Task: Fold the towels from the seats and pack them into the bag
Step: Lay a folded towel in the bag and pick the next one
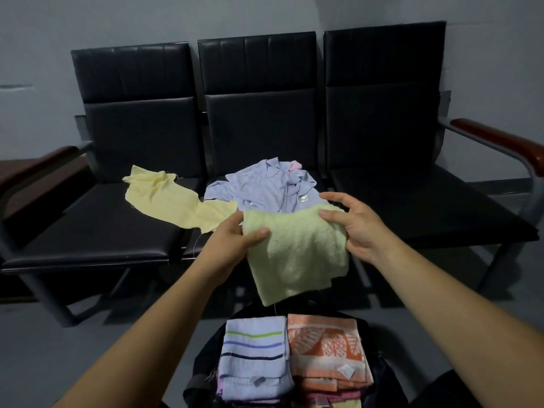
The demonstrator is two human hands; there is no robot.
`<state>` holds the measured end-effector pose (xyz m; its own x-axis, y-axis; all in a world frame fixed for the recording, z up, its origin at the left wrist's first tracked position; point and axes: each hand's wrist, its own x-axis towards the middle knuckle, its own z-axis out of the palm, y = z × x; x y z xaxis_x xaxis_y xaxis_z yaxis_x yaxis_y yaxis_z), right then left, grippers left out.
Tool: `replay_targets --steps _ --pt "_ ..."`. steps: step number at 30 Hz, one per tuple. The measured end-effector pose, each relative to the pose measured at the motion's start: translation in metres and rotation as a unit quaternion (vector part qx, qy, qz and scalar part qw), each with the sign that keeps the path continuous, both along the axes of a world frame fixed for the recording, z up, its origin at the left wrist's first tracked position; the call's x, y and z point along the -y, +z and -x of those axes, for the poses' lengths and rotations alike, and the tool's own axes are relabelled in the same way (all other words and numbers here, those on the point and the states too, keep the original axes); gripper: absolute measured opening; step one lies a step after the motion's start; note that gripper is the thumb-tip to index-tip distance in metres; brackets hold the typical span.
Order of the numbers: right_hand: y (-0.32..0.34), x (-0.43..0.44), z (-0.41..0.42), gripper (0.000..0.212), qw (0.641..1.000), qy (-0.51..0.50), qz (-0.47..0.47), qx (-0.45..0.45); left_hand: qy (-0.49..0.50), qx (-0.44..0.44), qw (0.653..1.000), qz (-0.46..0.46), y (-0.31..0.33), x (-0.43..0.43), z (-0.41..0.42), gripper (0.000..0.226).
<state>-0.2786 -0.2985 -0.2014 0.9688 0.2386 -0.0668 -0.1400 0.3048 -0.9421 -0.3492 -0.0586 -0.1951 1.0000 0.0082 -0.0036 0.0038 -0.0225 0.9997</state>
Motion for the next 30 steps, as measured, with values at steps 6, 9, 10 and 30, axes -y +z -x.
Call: replay_targets --steps 6,9,10,30 --pt "0.001 0.003 0.001 0.019 0.991 -0.001 0.123 0.044 0.065 0.077 0.986 -0.133 -0.009 -0.003 -0.004 0.044" --pt "0.010 0.006 0.009 0.031 0.992 0.075 0.099 0.021 0.046 0.099 0.978 -0.177 -0.006 -0.002 -0.004 0.035" --pt "0.011 0.007 0.010 0.040 0.988 0.109 0.104 0.018 0.035 0.100 0.973 -0.204 -0.006 -0.003 -0.003 0.043" --pt "-0.028 0.021 0.008 0.010 0.998 -0.048 0.026 0.001 -0.007 0.105 0.990 -0.092 -0.029 0.000 -0.013 0.028"
